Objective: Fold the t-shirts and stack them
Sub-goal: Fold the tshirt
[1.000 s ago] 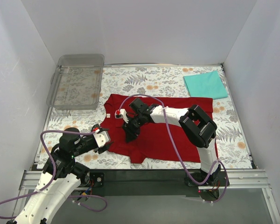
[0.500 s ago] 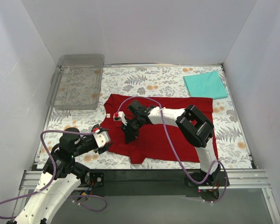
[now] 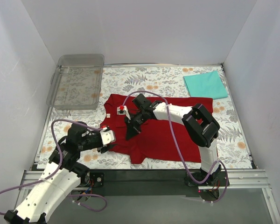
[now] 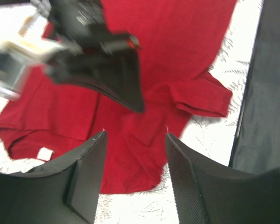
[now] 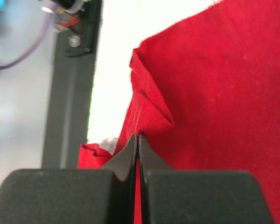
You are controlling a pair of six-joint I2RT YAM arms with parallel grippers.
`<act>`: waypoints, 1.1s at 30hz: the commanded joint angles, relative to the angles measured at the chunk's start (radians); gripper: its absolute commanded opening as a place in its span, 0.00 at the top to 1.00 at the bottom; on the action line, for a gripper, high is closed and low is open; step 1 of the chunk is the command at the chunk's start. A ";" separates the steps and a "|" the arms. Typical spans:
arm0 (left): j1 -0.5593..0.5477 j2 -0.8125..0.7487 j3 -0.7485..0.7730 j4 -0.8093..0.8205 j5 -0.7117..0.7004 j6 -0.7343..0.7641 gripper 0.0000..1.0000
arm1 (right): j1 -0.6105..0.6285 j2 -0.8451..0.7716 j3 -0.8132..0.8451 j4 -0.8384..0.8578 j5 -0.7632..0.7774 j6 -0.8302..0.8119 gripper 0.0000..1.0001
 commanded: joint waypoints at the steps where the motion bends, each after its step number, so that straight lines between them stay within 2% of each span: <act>1: -0.002 0.068 -0.010 -0.006 0.078 0.060 0.53 | -0.031 -0.043 -0.004 -0.008 -0.197 -0.043 0.99; 3: -0.002 0.092 -0.019 0.009 0.095 0.064 0.56 | -0.042 -0.035 -0.006 -0.009 -0.256 -0.048 0.99; 7: -0.004 0.134 -0.041 0.081 0.143 0.039 0.75 | -0.043 -0.020 -0.004 -0.016 -0.299 -0.048 0.99; 9: -0.002 0.149 -0.059 0.101 0.148 0.012 0.78 | -0.045 -0.013 0.003 -0.017 -0.316 -0.043 0.99; 14: -0.002 0.146 -0.098 0.134 0.123 -0.022 0.77 | -0.051 -0.003 0.014 -0.019 -0.345 -0.036 0.99; 18: -0.004 0.158 -0.104 0.135 0.080 -0.041 0.70 | -0.055 0.000 0.019 -0.020 -0.348 -0.034 0.99; 25: -0.004 0.209 -0.090 0.103 -0.007 -0.039 0.64 | -0.069 -0.012 0.017 -0.019 -0.342 -0.043 0.99; 33: -0.004 0.247 -0.090 0.097 0.042 -0.044 0.64 | -0.072 -0.013 0.019 -0.017 -0.346 -0.045 0.99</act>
